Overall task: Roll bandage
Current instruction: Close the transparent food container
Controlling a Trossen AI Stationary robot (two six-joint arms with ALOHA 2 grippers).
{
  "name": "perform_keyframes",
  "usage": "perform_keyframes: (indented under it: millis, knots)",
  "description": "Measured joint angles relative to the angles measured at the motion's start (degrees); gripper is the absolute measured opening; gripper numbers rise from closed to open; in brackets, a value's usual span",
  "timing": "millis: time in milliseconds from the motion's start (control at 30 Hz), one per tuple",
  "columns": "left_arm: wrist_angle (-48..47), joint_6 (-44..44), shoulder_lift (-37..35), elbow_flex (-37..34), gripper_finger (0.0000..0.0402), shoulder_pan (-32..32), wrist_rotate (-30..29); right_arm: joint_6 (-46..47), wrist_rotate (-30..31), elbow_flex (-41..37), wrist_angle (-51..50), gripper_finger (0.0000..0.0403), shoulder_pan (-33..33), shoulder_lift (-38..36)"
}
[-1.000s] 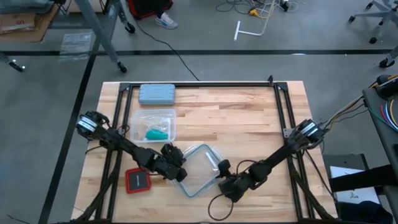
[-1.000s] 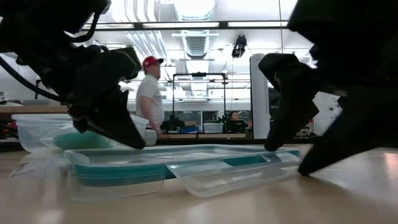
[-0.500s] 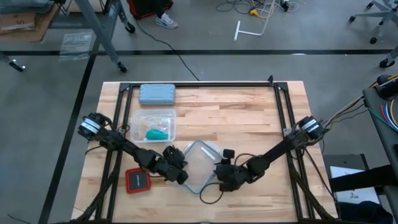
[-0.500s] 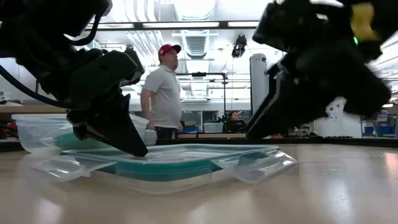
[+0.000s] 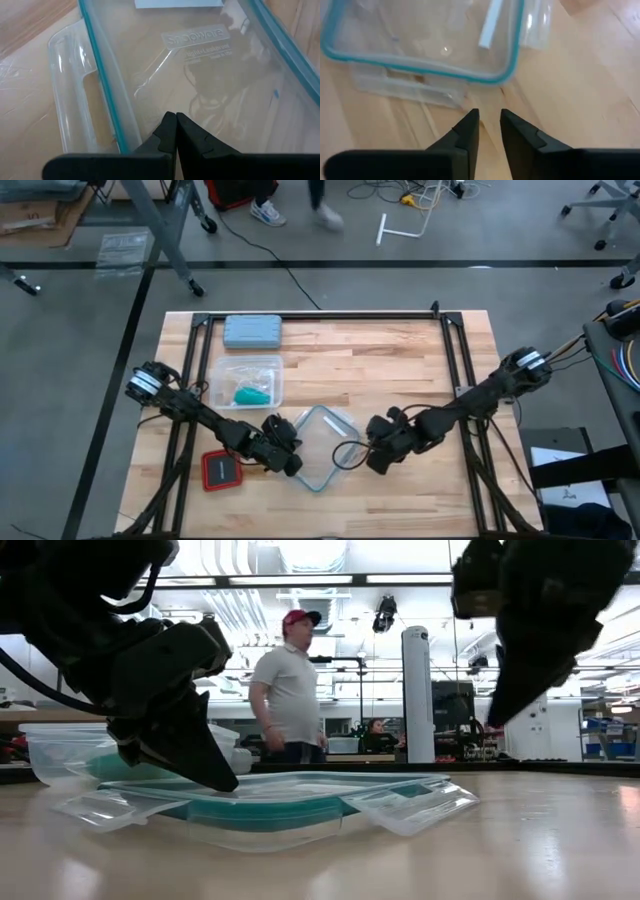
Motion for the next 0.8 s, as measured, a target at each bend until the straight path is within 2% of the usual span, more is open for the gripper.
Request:
perform_keyframes:
  millis: [133,233,300,433,600,800]
  knots:
    - [0.94,0.60,0.00,-0.02,0.0000,0.02,-0.02,0.35,-1.65,-0.83,0.14,0.0049,-0.04,1.52]
    - [1.07,0.64,0.03,0.23,0.0000,0.02,-0.04,0.63,-2.17,-0.94,0.50,0.0021,-0.05,5.69]
    - [0.91,0.71,0.09,0.65,0.0000,0.02,0.02,-0.45,-4.72,-1.02,2.53,0.0007,-0.24,8.29]
    - [0.87,0.78,0.17,1.44,0.0000,0.07,0.45,-2.94,-10.95,-0.91,8.92,0.0004,-0.91,12.14]
    - [1.28,0.77,0.17,1.92,0.0000,-0.01,0.77,-2.92,-11.79,-0.65,16.83,0.0002,-1.42,16.04]
    - [1.87,0.53,0.17,1.94,0.0000,0.00,0.18,-4.25,-14.28,-0.99,24.89,0.0001,-3.18,16.48]
